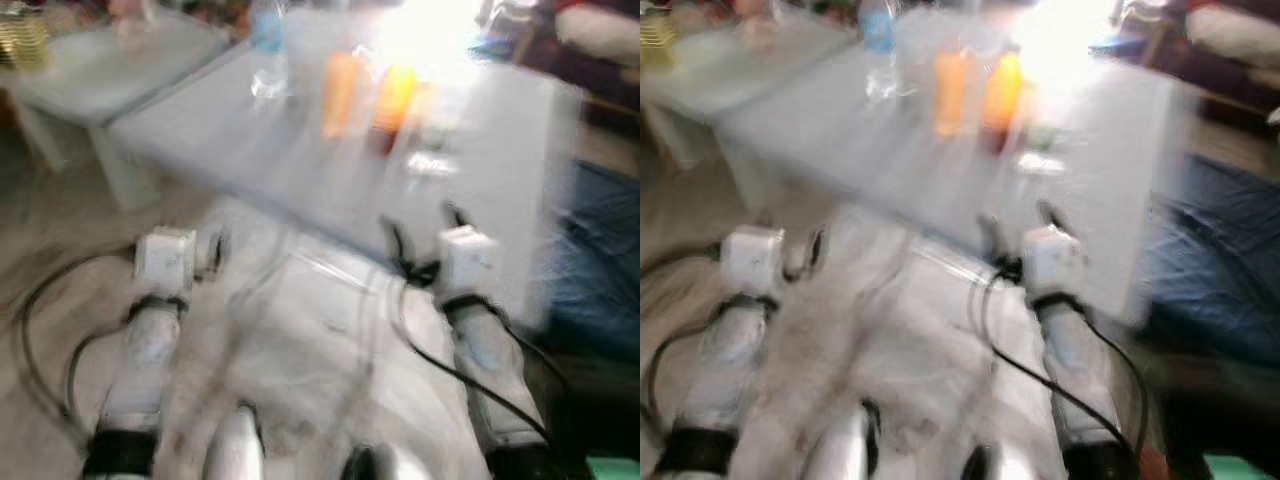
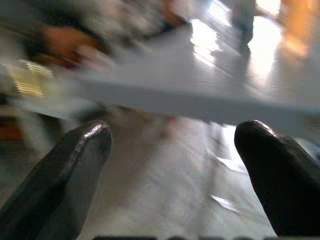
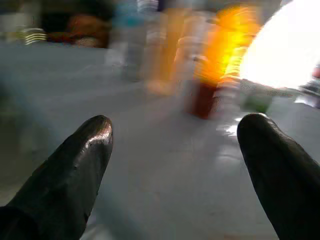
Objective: Restocking fridge
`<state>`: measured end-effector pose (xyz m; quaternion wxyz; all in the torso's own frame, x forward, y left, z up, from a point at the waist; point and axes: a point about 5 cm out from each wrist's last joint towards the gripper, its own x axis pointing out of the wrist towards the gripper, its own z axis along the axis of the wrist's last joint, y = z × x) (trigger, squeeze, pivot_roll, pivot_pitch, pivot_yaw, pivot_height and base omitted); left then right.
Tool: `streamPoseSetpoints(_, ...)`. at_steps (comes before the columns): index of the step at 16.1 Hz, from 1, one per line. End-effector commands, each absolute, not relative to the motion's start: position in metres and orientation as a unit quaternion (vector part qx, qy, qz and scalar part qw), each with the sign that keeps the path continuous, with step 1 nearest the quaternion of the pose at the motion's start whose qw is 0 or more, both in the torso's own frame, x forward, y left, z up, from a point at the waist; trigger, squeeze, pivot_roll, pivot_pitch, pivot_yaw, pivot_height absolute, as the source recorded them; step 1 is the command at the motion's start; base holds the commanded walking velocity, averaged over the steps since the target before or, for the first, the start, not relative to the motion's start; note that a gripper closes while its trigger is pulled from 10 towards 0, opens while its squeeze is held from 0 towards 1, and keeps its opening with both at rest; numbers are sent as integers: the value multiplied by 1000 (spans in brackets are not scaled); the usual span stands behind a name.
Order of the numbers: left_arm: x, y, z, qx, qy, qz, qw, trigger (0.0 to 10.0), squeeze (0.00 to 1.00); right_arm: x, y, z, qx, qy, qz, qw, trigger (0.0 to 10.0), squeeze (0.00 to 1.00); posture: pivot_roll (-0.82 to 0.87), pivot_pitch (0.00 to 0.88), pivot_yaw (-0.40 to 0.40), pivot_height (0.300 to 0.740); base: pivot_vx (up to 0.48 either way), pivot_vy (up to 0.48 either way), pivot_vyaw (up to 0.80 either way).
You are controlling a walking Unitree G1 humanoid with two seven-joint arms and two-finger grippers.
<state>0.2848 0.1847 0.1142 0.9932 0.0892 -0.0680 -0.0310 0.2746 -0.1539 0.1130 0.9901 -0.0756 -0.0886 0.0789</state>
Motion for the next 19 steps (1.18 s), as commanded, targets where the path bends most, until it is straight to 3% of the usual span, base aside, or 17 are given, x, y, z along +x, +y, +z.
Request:
streamPoseSetpoints(1, 278, 190, 99, 94, -34, -30, 995, 10000, 0, 271, -155, 113, -71, -90, 73, 991, 10000, 0, 62, 123, -51, 740, 319, 360, 0)
streamPoseSetpoints(8, 280, 181, 100, 88, -35, -44, 994, 10000, 0, 271, -156, 113, -67, -86, 63, 992, 10000, 0, 63, 115, -53, 740, 306, 356, 0)
streamPoseSetpoints(13, 281, 176, 100, 79, -38, -51, 995, 10000, 0, 277, -153, 115, -72, -85, 62, 992, 10000, 0, 68, 111, -59, 740, 0, 0, 0)
streamPoseSetpoints(19, 276, 172, 99, 68, -40, -65, 995, 10000, 0, 276, -148, 112, -69, -83, 64, 992, 10000, 0, 66, 107, -54, 740, 0, 0, -759)
